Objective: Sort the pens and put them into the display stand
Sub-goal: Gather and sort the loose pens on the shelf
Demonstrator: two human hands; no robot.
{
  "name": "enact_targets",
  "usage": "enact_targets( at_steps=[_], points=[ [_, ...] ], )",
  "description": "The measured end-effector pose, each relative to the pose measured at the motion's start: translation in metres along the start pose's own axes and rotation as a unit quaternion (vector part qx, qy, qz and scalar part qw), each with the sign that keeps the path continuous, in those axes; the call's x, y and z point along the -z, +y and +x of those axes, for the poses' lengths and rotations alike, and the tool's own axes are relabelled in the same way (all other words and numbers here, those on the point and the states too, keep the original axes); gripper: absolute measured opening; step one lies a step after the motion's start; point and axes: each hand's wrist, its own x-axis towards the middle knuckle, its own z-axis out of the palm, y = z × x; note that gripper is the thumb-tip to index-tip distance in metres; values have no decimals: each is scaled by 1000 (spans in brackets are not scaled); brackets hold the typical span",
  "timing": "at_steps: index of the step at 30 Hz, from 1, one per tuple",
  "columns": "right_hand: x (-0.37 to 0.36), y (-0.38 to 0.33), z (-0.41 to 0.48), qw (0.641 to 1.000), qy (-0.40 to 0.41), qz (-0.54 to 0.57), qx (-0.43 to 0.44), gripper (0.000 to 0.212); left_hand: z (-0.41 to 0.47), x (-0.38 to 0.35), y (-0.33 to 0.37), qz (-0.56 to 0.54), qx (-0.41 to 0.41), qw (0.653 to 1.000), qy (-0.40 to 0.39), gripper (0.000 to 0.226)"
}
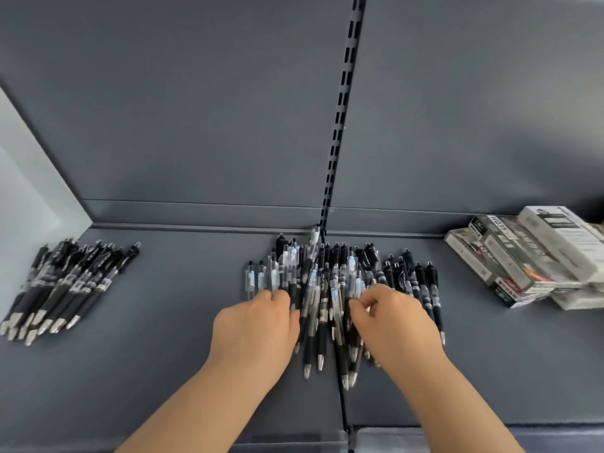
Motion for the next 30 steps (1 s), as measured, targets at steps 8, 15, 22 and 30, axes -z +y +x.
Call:
enact_targets(
  at_steps=[8, 15, 22, 30],
  points=[
    [1, 22, 4, 998, -39, 21, 40, 19, -13, 0, 29, -47, 40, 997, -39, 29],
    [4, 29, 3, 996, -50, 35, 60, 20, -19, 8, 48, -52, 38, 996, -58, 27],
    [10, 37, 0, 997, -42, 39, 50, 25, -13, 8, 62, 7, 16, 998, -58, 25],
    [14, 49, -4, 999, -16, 35, 30, 22, -7, 2, 68, 61, 47, 993, -85, 36]
  ],
)
